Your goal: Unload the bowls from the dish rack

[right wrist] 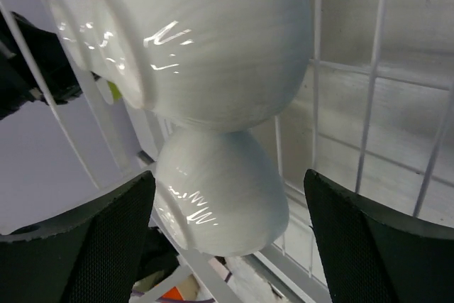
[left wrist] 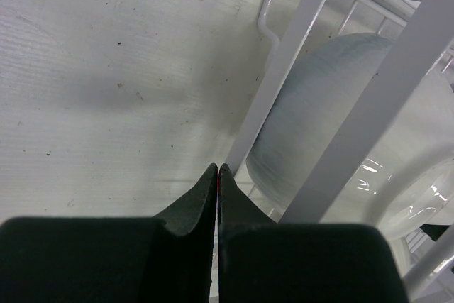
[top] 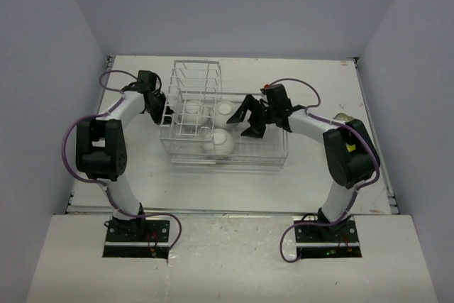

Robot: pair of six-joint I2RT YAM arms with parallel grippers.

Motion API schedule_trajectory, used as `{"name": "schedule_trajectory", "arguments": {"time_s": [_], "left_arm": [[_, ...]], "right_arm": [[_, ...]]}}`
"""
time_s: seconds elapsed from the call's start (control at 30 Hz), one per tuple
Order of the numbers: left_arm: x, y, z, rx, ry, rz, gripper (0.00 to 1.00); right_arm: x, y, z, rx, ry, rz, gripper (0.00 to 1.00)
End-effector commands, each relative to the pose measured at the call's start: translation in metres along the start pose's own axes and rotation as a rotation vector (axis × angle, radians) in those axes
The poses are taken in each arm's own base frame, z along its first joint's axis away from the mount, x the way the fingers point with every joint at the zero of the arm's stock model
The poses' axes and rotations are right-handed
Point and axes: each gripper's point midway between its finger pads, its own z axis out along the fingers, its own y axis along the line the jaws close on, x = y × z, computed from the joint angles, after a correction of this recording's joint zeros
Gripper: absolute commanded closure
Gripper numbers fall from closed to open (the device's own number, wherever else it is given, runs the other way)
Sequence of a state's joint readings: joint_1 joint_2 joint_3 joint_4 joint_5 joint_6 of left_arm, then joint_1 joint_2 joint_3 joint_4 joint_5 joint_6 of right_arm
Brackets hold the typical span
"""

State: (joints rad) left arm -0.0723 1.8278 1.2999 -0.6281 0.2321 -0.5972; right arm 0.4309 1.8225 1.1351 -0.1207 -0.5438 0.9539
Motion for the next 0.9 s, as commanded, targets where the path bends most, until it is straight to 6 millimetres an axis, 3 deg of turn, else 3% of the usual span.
{"name": "schedule_trajectory", "arguments": {"time_s": [0.0, 0.27, 0.57, 0.87], "left_arm": [[0.008, -0.011, 0.006, 0.034, 0.036, 0.03, 1.0], [0.012, -0.007, 0.009, 0.032, 0.043, 0.034, 1.0], [0.013, -0.007, 0.011, 0.035, 0.05, 0.036, 1.0], [0.014, -0.006, 0.012, 0.033, 0.052, 0.041, 1.0]], "right_arm": [[-0.033, 0.057, -0.017, -0.205, -0.182, -0.036, 0.15], [-0.038, 0.058, -0.015, -0.239, -0.22, -0.005, 0.15], [-0.047, 0.045, -0.009, -0.149, -0.301, 0.045, 0.15], [-0.038, 0.042, -0.008, -0.092, -0.364, 0.065, 0.13]]}}
